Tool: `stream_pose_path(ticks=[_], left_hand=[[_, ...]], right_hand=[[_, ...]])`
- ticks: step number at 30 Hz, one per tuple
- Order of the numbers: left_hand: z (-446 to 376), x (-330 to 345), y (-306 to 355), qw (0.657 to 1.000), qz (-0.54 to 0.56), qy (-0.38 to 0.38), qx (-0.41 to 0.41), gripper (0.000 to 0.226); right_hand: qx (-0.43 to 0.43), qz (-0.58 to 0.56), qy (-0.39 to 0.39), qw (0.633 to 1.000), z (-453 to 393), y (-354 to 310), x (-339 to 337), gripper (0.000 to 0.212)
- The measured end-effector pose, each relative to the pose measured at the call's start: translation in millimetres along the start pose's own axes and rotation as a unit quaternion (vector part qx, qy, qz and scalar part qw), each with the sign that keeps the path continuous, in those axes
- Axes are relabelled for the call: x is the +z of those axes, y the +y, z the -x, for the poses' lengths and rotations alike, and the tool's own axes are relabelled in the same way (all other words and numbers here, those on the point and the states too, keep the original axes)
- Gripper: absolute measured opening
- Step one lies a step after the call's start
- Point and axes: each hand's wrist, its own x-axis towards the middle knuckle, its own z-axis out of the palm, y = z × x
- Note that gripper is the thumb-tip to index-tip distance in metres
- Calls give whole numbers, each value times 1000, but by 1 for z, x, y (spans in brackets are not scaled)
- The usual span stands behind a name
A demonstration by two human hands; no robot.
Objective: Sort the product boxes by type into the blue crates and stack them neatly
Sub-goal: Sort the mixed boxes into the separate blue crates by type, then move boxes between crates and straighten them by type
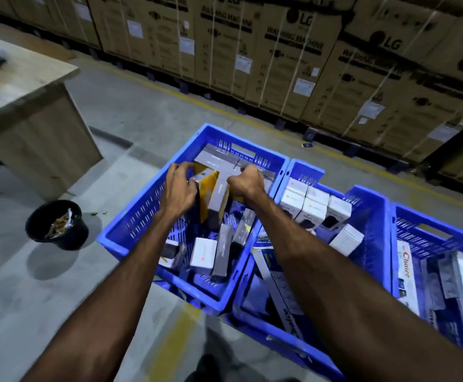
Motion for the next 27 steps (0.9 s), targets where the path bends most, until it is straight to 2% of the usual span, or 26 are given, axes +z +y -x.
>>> stream_pose_path(ticks=[2,6,10,13,15,21,24,27], left_hand=[[1,1,-2,1000,16,23,-10,38],[25,3,-1,999,37,15,3,34],[67,12,16,995,67,-29,70,24],[100,24,36,986,102,-71,111,18],[121,33,47,980,125,-89,127,16],[176,58,54,972,180,-100,116,18],[195,63,52,972,180,-96,121,24],[208,66,53,975,170,-60,129,32]], right_hand=[[-11,11,4,1000,0,3,-3,30],[-63,-5,-29,998,11,7,-23,34],[-153,-60,-89,982,46,19,-69,34],[-188,-49,-90,977,75,42,-103,36],[-191,-45,-66,978,93,64,-118,35],[-191,-88,82,974,153,143,-139,20],[-159,-52,76,983,175,194,-136,35],[-127,30,26,991,194,247,-131,70]])
